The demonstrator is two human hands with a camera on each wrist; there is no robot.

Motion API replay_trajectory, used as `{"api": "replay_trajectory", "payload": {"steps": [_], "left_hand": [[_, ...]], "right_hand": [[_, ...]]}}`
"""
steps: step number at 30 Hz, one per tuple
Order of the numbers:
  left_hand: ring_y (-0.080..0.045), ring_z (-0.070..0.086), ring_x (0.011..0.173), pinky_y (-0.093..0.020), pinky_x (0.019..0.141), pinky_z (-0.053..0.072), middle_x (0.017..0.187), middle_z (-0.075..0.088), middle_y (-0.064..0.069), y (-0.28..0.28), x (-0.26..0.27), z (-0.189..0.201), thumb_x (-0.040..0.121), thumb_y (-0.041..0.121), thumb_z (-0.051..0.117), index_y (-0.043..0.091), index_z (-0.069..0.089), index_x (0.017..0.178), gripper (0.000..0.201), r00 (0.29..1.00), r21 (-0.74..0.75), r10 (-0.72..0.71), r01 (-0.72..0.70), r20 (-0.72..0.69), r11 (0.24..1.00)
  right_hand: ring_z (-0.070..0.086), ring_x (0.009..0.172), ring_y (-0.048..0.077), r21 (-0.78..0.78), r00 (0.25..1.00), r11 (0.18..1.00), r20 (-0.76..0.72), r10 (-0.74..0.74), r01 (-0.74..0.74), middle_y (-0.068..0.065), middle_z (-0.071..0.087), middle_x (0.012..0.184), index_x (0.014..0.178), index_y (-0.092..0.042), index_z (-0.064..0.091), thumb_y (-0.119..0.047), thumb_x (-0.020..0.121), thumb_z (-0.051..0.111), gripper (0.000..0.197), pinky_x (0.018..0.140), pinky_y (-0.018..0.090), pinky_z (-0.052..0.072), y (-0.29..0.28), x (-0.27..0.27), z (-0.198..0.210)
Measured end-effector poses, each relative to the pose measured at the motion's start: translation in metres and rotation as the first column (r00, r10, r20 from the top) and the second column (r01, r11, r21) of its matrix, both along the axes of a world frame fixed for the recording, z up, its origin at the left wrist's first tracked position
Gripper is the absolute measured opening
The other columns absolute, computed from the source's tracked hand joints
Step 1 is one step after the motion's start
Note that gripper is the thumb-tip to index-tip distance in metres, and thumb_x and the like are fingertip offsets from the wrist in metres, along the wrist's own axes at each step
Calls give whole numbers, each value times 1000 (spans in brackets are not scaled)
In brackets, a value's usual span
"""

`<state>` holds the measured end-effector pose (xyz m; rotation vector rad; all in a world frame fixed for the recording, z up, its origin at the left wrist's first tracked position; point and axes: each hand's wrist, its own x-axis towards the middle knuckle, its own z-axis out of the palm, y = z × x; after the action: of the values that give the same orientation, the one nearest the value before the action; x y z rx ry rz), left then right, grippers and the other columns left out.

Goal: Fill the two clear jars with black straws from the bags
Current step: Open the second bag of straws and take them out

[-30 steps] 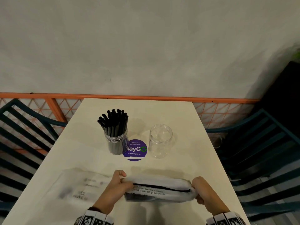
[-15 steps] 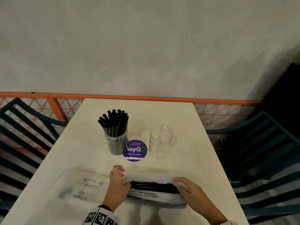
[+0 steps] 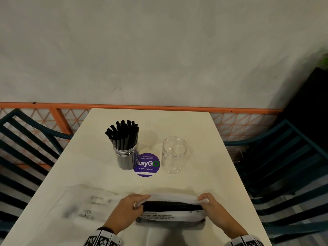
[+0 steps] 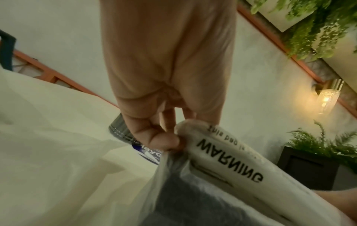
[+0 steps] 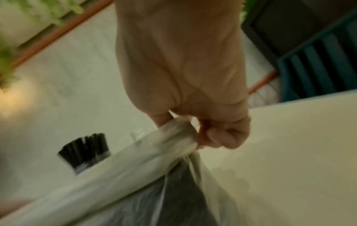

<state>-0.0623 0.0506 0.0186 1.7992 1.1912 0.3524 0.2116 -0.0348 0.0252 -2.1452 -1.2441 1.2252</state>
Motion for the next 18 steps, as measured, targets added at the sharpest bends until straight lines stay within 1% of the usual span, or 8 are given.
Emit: {"api": "replay_trajectory", "payload": {"steps": [2, 4, 6, 9, 11, 13, 16, 18], "left_hand": [[-2, 55, 84, 1, 69, 39, 104, 56, 14, 1, 0, 3, 84, 3, 54, 49, 50, 99, 49, 1000, 13, -16, 17, -20, 1000], [-2, 53, 95, 6, 73, 35, 105, 53, 21, 1, 2, 8, 84, 4, 54, 47, 52, 106, 49, 999, 41, -18, 19, -26, 999], [3, 52, 100, 8, 75, 32, 102, 51, 28, 2, 5, 14, 84, 4, 54, 43, 55, 110, 47, 1000, 81, -19, 21, -21, 996], [19, 50, 92, 5, 81, 34, 101, 50, 31, 2, 10, 26, 83, 4, 54, 36, 59, 112, 43, 999, 153, -35, 37, -14, 988], [14, 52, 94, -1, 88, 37, 104, 55, 22, 2, 11, 33, 82, 4, 54, 23, 61, 117, 40, 999, 198, -38, 41, -16, 979], [1, 53, 102, 2, 87, 33, 107, 55, 16, -1, 12, 41, 81, 4, 53, 20, 61, 118, 41, 998, 236, -53, 57, -22, 970], [-3, 55, 104, 2, 86, 33, 106, 58, 16, -9, 18, 56, 79, 4, 52, 24, 62, 116, 44, 995, 271, -97, 86, 26, 959], [0, 55, 103, -4, 89, 36, 105, 60, 18, -16, 25, 65, 79, 7, 53, 28, 62, 113, 41, 990, 294, -116, 88, 77, 952]], "right_hand": [[41, 98, 21, 3, 959, 993, 261, 110, -115, 5, 40, 111, 105, -32, 43, -17, 91, 41, 20, 87, 30, 39, 4, 0, 4], [38, 108, 17, 187, 897, 953, 419, 143, -239, -3, 37, 113, 115, -29, 46, -13, 89, 46, 31, 96, 26, 36, 8, -14, 18], [43, 103, 9, 378, 900, 846, 366, 237, -377, -7, 45, 105, 111, -23, 55, -8, 88, 46, 29, 91, 14, 33, 14, -38, 32], [46, 107, 11, 393, 816, 717, 332, 473, -575, 2, 53, 114, 119, -18, 56, -13, 87, 50, 33, 90, 10, 29, 24, -71, 33], [41, 118, 15, 331, 771, 702, 368, 519, -630, 2, 47, 127, 129, -19, 46, -20, 85, 55, 45, 99, 17, 29, 29, -83, 28], [40, 120, 19, 290, 761, 718, 402, 509, -633, 5, 46, 128, 132, -17, 42, -21, 83, 56, 51, 103, 24, 32, 34, -88, 24], [45, 116, 24, 248, 728, 712, 453, 514, -657, 10, 51, 126, 128, -13, 43, -25, 85, 53, 46, 101, 31, 38, 37, -92, 27], [51, 111, 26, 258, 732, 709, 443, 517, -656, 11, 55, 124, 121, -11, 46, -27, 88, 49, 36, 92, 31, 40, 38, -93, 33]]}}
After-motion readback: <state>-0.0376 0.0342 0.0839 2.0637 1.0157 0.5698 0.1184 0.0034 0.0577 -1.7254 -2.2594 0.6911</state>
